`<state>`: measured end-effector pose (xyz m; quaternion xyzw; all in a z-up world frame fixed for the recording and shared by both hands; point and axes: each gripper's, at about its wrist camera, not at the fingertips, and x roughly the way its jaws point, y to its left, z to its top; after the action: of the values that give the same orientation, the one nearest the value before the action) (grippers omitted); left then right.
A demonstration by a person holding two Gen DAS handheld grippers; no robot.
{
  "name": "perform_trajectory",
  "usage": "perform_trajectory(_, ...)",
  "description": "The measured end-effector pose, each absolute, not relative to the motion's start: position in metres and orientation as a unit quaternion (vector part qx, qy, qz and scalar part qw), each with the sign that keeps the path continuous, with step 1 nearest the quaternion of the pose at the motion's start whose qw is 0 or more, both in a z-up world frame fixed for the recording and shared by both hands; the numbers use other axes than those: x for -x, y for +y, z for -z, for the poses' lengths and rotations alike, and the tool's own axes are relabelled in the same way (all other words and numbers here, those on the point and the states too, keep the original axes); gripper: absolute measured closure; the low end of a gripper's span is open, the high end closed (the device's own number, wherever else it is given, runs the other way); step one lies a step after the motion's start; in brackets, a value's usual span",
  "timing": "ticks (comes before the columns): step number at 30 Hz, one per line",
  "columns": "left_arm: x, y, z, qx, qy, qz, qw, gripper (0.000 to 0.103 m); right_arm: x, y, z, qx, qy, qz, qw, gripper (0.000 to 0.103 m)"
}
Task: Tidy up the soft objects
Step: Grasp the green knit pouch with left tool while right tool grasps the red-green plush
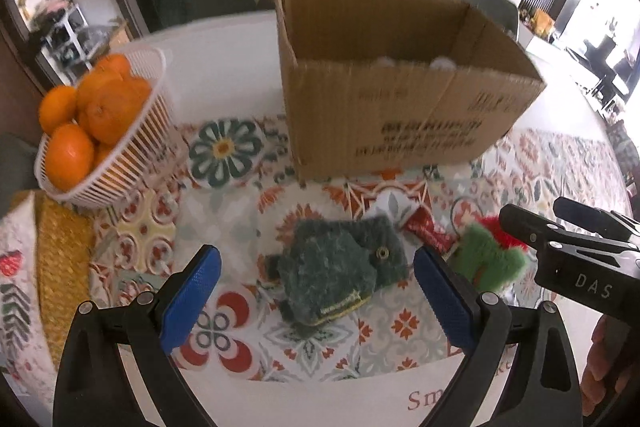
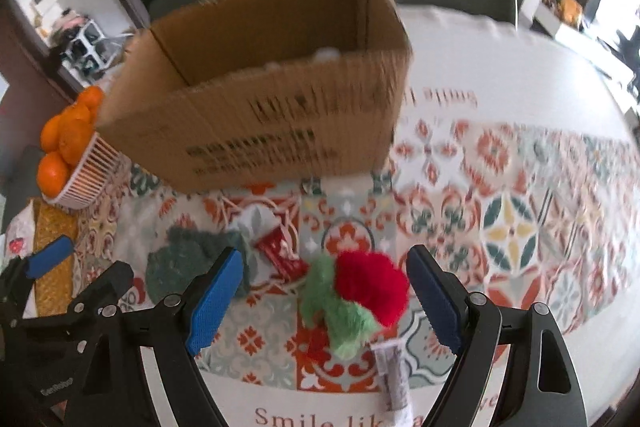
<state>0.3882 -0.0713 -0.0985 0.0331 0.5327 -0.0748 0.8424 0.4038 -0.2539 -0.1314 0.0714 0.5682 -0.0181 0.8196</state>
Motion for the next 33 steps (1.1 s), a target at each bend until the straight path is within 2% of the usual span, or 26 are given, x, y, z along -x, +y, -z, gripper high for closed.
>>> perform_trajectory(16, -0.399, -0.084, 0.172, -0.040, 0.618, 0.085, 0.780, 0.005, -0.399, -0.262, 0.194, -0.075, 0.633, 0.047, 0.769, 0.018)
perform_trajectory(30, -0.406, -0.094, 0.188, -0.046, 0.629, 0.081, 0.772, 0.005, -0.406, -0.267, 0.225, -0.087, 0.650, 0.043, 0.754, 0.018)
perform_trajectory(33, -0.408, -0.091, 0.192, -0.044, 0.633, 0.082, 0.769, 0.011, -0.408, -0.268, 0.233, -0.090, 0.655, 0.042, 0.749, 0.019)
